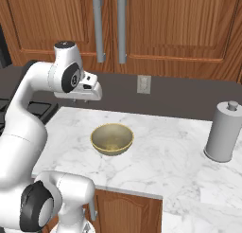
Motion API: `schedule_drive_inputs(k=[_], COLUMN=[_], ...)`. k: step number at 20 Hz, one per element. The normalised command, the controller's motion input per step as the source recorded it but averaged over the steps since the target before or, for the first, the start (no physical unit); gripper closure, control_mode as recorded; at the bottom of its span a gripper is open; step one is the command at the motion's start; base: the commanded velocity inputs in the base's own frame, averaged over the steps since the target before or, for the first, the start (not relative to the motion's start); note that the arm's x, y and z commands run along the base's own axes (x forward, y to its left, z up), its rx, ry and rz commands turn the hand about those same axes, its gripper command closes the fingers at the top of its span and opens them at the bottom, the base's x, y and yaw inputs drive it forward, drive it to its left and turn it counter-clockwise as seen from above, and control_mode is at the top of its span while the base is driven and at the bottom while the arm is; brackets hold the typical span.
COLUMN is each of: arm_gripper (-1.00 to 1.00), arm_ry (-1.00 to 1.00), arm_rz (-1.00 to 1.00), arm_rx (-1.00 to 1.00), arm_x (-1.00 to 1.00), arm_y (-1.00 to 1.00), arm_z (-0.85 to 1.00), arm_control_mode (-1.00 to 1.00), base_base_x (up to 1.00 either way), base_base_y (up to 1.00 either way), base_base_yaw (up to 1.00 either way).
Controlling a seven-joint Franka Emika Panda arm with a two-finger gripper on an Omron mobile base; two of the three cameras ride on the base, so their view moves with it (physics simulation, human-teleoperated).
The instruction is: Open the cabinet and setup a tea strainer by placing it in the bowl upright.
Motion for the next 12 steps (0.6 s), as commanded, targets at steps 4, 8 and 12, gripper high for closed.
schedule_drive_inputs(k=[4, 8, 12], arm_gripper=[-1.0, -1.0, -1.0], arm_ry=[-0.01, -0.29, -0.46], arm_rz=[-0.03, -0.14, -0.13], arm_rx=[0.0, 0.0, 0.0], arm_x=[-0.01, -0.38, -0.75], arm_y=[-0.01, -0.18, -0.21], arm_z=[0.0, 0.48, 0.98], arm_control_mode=[-1.0, -1.0, -1.0], base_base_x=[0.0, 0.0, 0.0], base_base_y=[0.0, 0.0, 0.0], base_base_yaw=[0.0, 0.0, 0.0])
